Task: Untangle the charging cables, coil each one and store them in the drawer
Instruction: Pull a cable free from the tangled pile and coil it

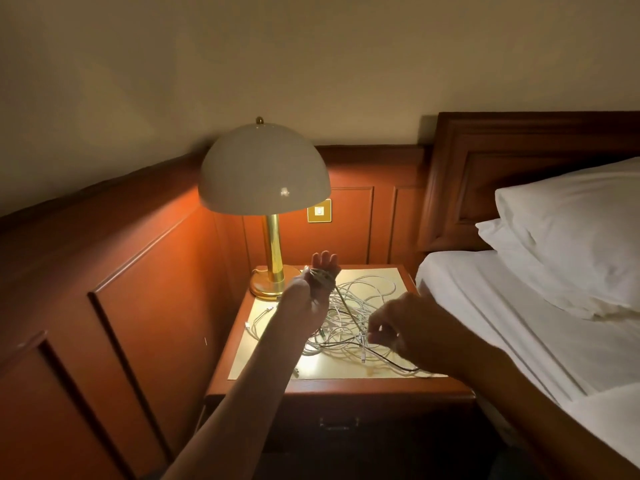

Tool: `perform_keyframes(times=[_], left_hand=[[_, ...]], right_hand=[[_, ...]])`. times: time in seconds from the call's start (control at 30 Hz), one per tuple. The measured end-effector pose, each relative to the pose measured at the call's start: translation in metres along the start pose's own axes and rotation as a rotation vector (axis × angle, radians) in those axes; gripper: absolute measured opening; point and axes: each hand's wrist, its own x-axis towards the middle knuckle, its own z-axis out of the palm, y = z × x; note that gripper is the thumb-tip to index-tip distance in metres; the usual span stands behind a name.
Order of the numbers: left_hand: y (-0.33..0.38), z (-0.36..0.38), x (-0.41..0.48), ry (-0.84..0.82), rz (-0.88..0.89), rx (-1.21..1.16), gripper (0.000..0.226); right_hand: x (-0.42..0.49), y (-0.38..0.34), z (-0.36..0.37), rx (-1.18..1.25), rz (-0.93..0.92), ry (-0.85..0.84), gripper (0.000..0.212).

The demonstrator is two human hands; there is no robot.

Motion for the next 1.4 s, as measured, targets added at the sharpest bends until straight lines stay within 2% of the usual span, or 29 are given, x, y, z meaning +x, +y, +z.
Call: perform_keyframes(times=[0.1, 0.17, 0.23, 0.3, 0.33, 0.37, 0.43, 0.53, 0.63, 0.73, 0.83, 0.93, 1.0, 1.2, 1.4], left_hand=[[-0.014, 0.008, -0.004, -0.017, 0.081, 0.103, 0.04], [-0.021, 0.007, -0.01, -0.051, 0.137, 0.281, 0.039], [-0.028, -0.002, -0.014, -0.083, 0.302, 0.714, 0.035], [-0.033, -0.012, -0.016, -0.201, 0.577, 1.338, 0.031], [-0.035, -0.015, -0.017, -0.298, 0.671, 1.555, 0.031], [-0.036, -0.017, -0.017, -0.388, 0.68, 1.651, 0.031], [-0.034, -0.021, -0.025, -0.514, 0.521, 1.644, 0.036], [-0.031, -0.026, -0.037, -0.609, 0.245, 1.523, 0.045], [-0.029, -0.024, -0.043, -0.676, 0.138, 1.451, 0.04], [-0.021, -0.018, -0.048, -0.724, 0.009, 1.213, 0.031], [-0.014, -0.011, -0.053, -0.713, -0.045, 0.964, 0.03], [-0.015, -0.005, -0.056, -0.676, -0.031, 0.836, 0.033], [-0.017, -0.003, -0.055, -0.631, -0.012, 0.807, 0.032], [-0.015, -0.001, -0.053, -0.57, -0.085, 0.836, 0.036], [-0.009, 0.007, -0.054, -0.483, -0.111, 0.937, 0.042]], right_hand=[[-0.001, -0.009, 0.012, 0.052, 0.009, 0.022, 0.019], [-0.001, -0.01, 0.007, 0.055, -0.016, 0.051, 0.019], [0.002, -0.009, -0.001, 0.045, -0.045, 0.072, 0.019], [0.003, -0.007, -0.01, 0.001, -0.081, 0.062, 0.018], [0.003, -0.006, -0.015, -0.021, -0.103, 0.057, 0.018], [0.002, -0.004, -0.02, -0.04, -0.12, 0.054, 0.018], [0.001, 0.001, -0.032, -0.107, -0.139, 0.071, 0.019], [0.006, 0.014, -0.05, -0.245, -0.171, 0.085, 0.024], [0.017, 0.029, -0.058, -0.276, -0.255, 0.097, 0.023], [0.026, 0.036, -0.056, -0.222, -0.354, 0.244, 0.016], [0.032, 0.036, -0.04, 0.087, -0.323, 0.319, 0.026], [0.033, 0.028, -0.017, 0.758, -0.082, 0.255, 0.017], [0.029, 0.019, -0.003, 1.067, 0.064, 0.273, 0.015], [0.019, 0.005, 0.017, 1.326, 0.231, 0.311, 0.024], [0.018, 0.01, 0.016, 1.342, 0.158, 0.258, 0.019]])
